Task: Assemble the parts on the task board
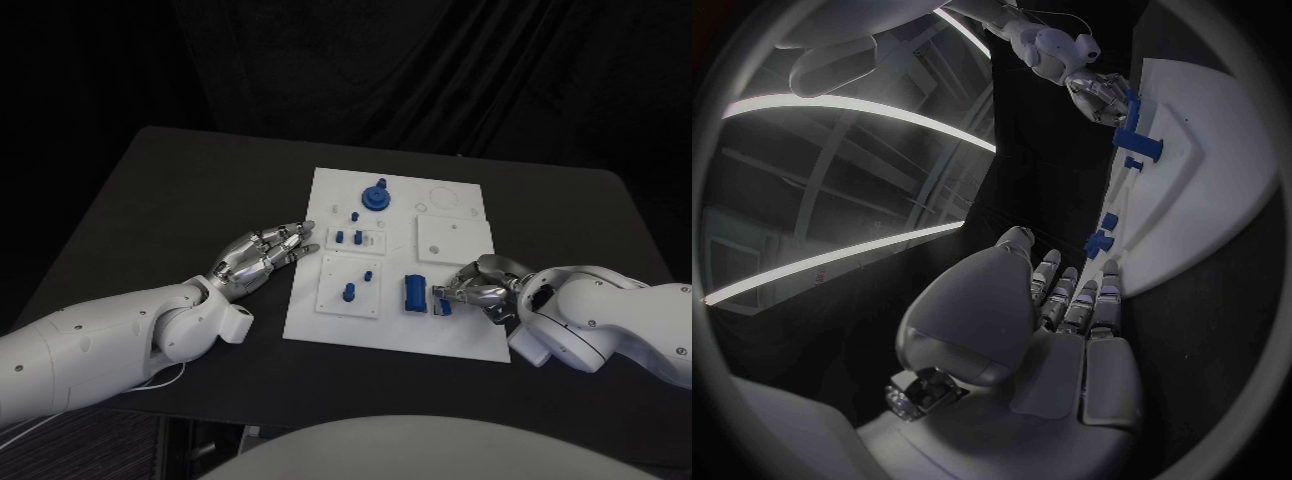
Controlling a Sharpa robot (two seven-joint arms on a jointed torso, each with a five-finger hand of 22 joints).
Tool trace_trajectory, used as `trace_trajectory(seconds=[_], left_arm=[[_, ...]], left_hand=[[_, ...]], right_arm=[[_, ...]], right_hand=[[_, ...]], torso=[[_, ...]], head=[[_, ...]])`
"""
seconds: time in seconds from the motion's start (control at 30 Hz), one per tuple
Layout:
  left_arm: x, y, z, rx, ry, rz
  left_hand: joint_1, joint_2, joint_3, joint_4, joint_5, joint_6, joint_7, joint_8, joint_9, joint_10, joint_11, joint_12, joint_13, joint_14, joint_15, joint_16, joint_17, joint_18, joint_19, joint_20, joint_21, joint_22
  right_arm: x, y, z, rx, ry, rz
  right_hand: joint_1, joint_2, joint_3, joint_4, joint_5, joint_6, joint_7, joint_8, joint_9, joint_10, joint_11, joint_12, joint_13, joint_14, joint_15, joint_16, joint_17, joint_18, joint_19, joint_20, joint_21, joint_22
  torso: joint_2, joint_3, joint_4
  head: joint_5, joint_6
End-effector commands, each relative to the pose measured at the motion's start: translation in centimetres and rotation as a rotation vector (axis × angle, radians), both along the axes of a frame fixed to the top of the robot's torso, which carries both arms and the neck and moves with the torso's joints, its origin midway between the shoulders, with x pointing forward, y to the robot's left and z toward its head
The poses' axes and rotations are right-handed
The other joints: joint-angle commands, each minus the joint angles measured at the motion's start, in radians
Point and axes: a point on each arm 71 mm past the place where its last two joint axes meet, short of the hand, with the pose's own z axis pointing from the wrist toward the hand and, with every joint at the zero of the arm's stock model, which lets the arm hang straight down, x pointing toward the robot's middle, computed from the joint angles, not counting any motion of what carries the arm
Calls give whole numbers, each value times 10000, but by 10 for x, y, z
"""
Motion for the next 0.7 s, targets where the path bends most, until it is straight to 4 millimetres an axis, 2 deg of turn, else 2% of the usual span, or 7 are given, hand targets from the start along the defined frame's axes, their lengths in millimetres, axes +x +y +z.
trace_trajectory(seconds=[0.03,0.5,0.7], left_arm=[[-4,0,-9,365,415,-89],[-4,1,-10,380,433,-91],[-4,1,-10,385,452,-105]], left_hand=[[-64,-39,38,-8,8,-36,-11,31,-3,-3,50,51,10,26,40,45,10,-156,5,80,-37,-9],[-64,-39,38,-8,8,-36,-11,31,-3,-3,50,51,10,26,40,45,10,-156,5,80,-37,-9],[-64,-35,57,-5,6,-33,11,33,-1,5,53,62,12,29,44,49,11,-159,3,81,-38,-14]], right_arm=[[-1,1,-1,-149,-36,231],[0,2,-4,-184,28,278],[1,2,-5,-205,54,286]], right_hand=[[11,83,359,-388,9,-9,-61,26,19,1042,-39,26,2634,871,-45,-34,1727,-15,355,-63,-63,2130],[-97,126,237,-345,4,-53,-40,41,56,1042,-22,26,2634,870,-31,-37,1720,-5,334,-49,-104,2116],[-315,207,-13,-203,-5,-126,-2,44,101,1042,12,26,2634,867,0,-42,1710,-1,322,-21,-125,2110]], torso=[[-4,0,-9],[0,-2,6],[0,-6,3]], head=[[27,-1],[20,-1],[20,-1]])
